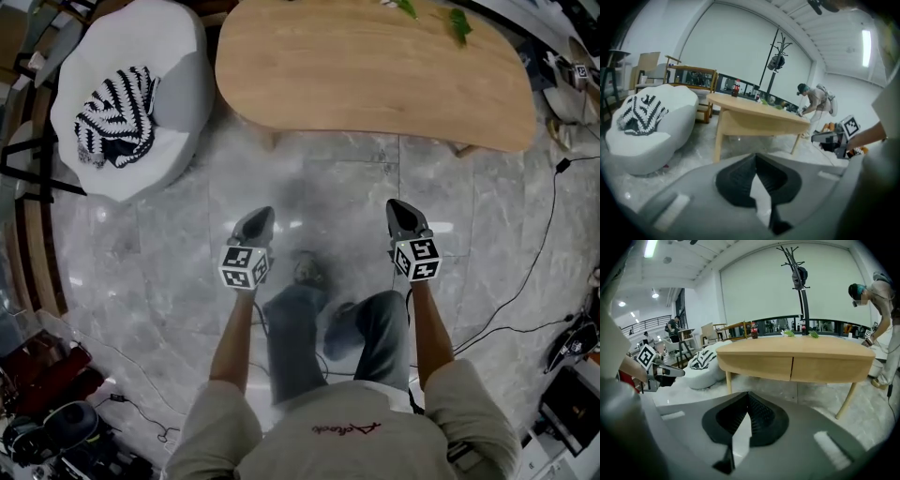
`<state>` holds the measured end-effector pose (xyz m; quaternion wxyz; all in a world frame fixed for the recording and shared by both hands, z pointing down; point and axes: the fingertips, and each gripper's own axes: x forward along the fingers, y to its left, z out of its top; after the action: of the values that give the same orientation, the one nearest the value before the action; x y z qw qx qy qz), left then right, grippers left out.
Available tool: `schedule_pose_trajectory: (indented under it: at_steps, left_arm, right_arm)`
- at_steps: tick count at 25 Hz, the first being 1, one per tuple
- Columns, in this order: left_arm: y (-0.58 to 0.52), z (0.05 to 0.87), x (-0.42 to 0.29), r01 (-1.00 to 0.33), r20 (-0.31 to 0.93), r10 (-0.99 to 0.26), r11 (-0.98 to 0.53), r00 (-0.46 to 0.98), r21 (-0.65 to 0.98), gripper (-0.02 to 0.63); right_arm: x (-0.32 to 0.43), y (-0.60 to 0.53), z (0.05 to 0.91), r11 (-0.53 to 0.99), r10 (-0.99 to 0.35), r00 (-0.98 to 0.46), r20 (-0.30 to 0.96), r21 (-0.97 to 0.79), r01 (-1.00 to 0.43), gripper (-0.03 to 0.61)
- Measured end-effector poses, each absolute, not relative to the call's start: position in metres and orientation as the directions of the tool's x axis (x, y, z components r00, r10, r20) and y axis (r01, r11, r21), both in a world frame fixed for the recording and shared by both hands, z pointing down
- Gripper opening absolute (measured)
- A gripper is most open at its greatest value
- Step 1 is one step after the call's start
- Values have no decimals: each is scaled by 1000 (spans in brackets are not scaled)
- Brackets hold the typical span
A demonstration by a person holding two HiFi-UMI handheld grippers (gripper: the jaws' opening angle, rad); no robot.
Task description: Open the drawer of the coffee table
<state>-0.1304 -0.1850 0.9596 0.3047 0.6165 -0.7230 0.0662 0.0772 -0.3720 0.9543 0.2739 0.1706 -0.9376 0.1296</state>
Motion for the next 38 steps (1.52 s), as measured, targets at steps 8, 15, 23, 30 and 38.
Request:
schedule_pose_trajectory:
  at_steps: [8, 15, 23, 30, 38]
  left_arm:
    - [-202, 1075, -164, -945, 481, -874, 216, -75, 246, -2]
    - [-241, 1125, -177, -973, 411, -911, 130, -41, 192, 0]
    - [-266, 1143, -185, -968, 327, -944, 117, -39, 223, -1]
    - [-292, 1122, -193, -907, 196, -980, 100, -20, 409, -1]
    - [-332, 1110, -223, -657, -36, -999, -22, -9, 753, 0]
  right_arm:
    - [64, -424, 1060, 905, -282, -818, 501, -144, -400, 3]
    - [34, -455, 1104, 916, -289, -880, 378, -160, -369, 3]
    - [23, -464, 1117, 905, -258, -933, 250, -276, -324, 3]
    - [13, -481, 1106, 835, -246, -963, 110, -481, -268, 3]
    - [-9, -507, 1110, 665, -247, -969, -12, -730, -161, 4]
